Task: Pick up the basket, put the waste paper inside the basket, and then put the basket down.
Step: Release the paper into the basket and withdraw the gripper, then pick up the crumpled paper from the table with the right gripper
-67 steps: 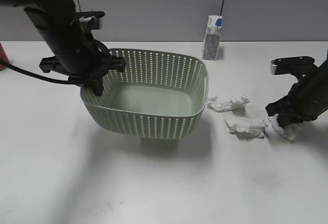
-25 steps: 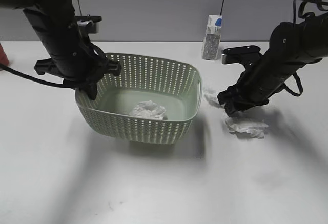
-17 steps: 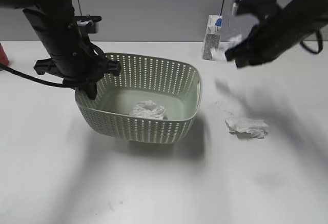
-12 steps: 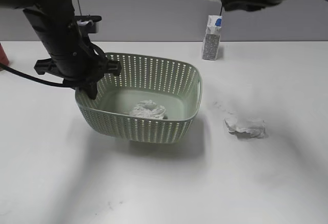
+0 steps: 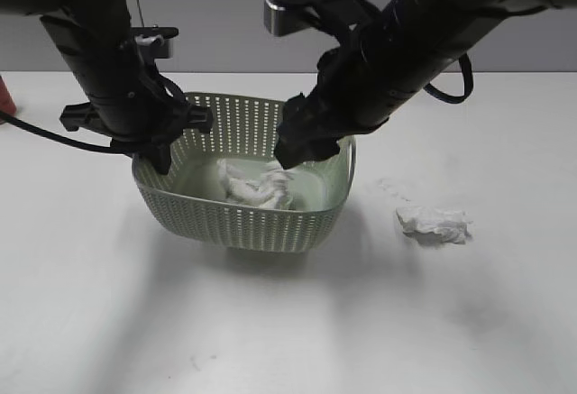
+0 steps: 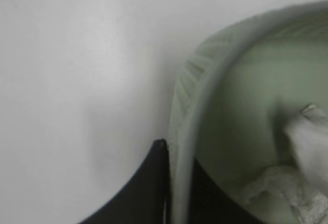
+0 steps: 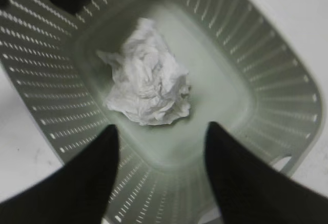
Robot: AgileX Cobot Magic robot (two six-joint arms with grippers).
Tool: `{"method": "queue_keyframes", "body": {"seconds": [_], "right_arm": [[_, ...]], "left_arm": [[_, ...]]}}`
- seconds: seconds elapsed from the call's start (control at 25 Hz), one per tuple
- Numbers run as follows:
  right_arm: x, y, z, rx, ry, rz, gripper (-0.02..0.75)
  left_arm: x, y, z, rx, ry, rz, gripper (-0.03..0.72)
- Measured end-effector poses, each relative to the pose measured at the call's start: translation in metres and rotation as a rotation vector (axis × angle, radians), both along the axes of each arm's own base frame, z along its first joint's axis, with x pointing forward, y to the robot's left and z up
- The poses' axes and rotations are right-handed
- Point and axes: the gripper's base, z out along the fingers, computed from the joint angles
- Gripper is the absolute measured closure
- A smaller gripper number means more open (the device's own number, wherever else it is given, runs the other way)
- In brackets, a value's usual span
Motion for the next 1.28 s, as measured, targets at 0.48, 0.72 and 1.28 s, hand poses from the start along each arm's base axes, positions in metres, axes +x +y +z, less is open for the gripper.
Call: {"method": "queue_keyframes", "body": {"seconds": [0.48, 0.72, 1.28], "right_arm": [[0.025, -0.108, 0.019, -0.064, -0.036, -0.380, 0.130], [0.034, -0.131, -0.078, -0.160, 0.082, -0.457, 0.149], [0.035, -0.129, -0.109, -0.202, 0.153, -0.427, 0.717]], "left_arm": [[0.000, 0.000, 0.000, 0.004, 0.000, -0.002, 0.685], [0.000, 0.000, 0.000, 0.004, -0.002, -0.002, 0.685], [0.002, 0.000, 0.000, -0.001, -0.016, 0.000, 0.685]]}}
